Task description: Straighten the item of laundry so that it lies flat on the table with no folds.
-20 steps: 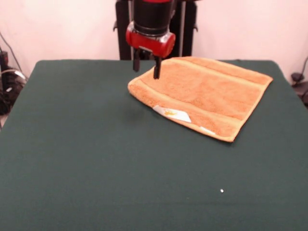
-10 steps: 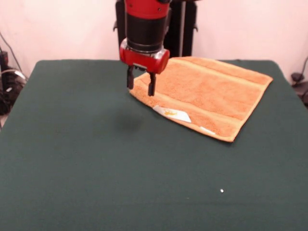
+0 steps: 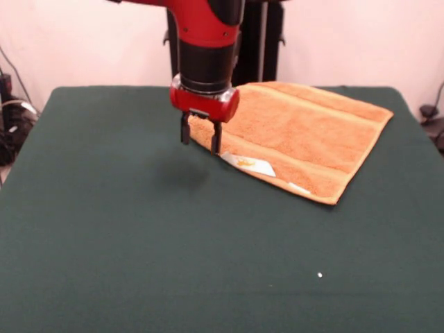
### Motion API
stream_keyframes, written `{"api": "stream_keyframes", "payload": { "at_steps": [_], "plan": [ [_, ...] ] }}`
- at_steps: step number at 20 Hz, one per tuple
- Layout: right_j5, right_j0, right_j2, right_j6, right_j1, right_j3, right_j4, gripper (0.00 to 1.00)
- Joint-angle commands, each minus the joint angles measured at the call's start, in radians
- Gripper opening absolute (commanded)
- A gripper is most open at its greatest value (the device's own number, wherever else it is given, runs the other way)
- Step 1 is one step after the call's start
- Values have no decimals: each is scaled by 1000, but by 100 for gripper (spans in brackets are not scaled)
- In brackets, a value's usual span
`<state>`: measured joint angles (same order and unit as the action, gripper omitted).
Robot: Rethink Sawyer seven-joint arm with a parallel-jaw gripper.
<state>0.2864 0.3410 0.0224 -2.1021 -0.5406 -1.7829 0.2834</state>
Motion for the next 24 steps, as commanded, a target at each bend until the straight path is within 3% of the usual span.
{"api": "stream_keyframes", "payload": {
  "at_steps": [1, 24],
  "plan": [
    [-109, -19, 118, -75, 59, -47, 17, 100],
    [-221, -38, 129, -170, 119, -177, -61, 100]
  ]
}}
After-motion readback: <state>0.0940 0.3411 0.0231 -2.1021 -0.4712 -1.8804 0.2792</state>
